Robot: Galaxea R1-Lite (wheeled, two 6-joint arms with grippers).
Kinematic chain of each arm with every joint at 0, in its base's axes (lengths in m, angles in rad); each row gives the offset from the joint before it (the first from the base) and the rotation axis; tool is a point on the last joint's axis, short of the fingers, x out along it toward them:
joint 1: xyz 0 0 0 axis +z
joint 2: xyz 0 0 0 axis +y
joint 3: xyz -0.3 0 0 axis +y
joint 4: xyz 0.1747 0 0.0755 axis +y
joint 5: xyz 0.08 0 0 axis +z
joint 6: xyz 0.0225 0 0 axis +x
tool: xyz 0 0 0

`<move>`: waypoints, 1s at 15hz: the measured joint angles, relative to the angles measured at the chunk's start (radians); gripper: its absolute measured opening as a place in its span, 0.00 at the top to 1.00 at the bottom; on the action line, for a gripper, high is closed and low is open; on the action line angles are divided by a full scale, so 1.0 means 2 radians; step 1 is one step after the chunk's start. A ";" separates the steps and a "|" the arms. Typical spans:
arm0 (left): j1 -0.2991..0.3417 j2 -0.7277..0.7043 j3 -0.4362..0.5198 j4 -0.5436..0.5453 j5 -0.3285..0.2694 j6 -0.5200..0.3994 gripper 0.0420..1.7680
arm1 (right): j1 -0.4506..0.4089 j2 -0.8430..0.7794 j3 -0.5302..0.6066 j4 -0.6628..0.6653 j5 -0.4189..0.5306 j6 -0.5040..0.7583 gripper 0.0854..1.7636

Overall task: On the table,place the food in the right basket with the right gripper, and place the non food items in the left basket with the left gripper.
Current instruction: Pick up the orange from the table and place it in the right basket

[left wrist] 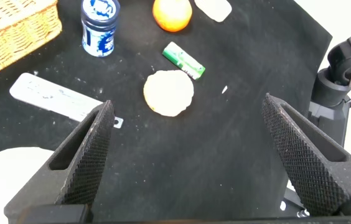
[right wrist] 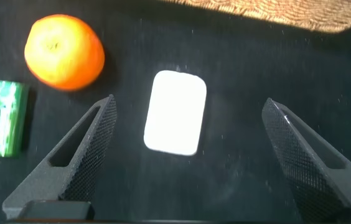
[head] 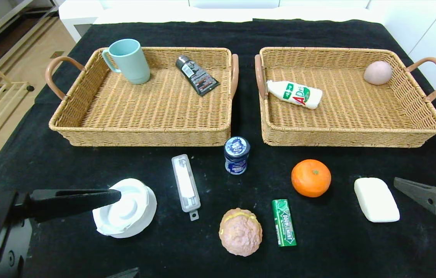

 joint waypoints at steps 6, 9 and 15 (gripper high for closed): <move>0.001 -0.007 0.000 0.000 0.001 0.000 0.03 | 0.028 0.065 -0.067 0.025 0.000 0.004 0.03; 0.001 -0.007 0.000 0.000 0.001 0.000 0.03 | 0.066 0.111 -0.130 0.058 -0.014 0.018 0.03; 0.002 -0.008 -0.001 0.000 0.001 0.000 0.03 | 0.144 0.209 -0.309 0.213 -0.048 0.149 0.03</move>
